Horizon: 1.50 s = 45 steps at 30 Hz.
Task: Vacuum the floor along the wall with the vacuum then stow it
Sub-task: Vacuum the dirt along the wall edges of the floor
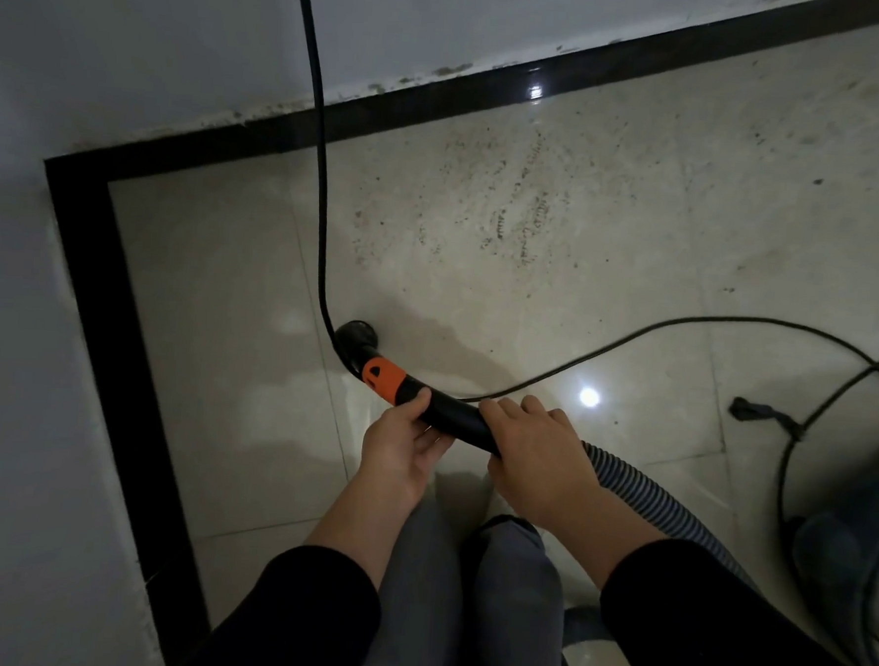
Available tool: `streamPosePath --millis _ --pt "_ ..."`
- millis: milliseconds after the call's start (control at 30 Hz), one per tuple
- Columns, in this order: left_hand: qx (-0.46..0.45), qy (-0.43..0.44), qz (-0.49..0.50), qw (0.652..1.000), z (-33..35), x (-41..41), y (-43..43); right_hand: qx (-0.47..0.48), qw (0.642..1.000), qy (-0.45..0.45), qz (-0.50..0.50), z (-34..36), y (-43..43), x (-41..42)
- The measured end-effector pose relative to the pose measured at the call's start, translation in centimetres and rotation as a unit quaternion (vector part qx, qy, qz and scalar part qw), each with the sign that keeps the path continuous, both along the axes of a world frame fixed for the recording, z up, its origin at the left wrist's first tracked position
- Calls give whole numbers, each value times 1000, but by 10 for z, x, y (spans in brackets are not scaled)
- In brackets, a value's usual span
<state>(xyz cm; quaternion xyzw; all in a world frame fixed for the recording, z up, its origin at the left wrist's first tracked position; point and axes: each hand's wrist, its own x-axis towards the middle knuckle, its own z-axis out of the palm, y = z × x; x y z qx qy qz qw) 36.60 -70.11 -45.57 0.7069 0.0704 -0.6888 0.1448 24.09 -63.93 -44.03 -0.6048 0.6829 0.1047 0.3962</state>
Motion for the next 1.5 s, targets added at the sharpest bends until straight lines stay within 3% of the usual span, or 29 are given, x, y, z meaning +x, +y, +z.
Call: streamPosePath --millis 400,1500 --pt "16 15 -16 1000 5 -23 22 16 1000 18 8 13 21 -20" --pt "40 76 -183 979 10 -121 75 24 988 74 -132 34 106 -100"
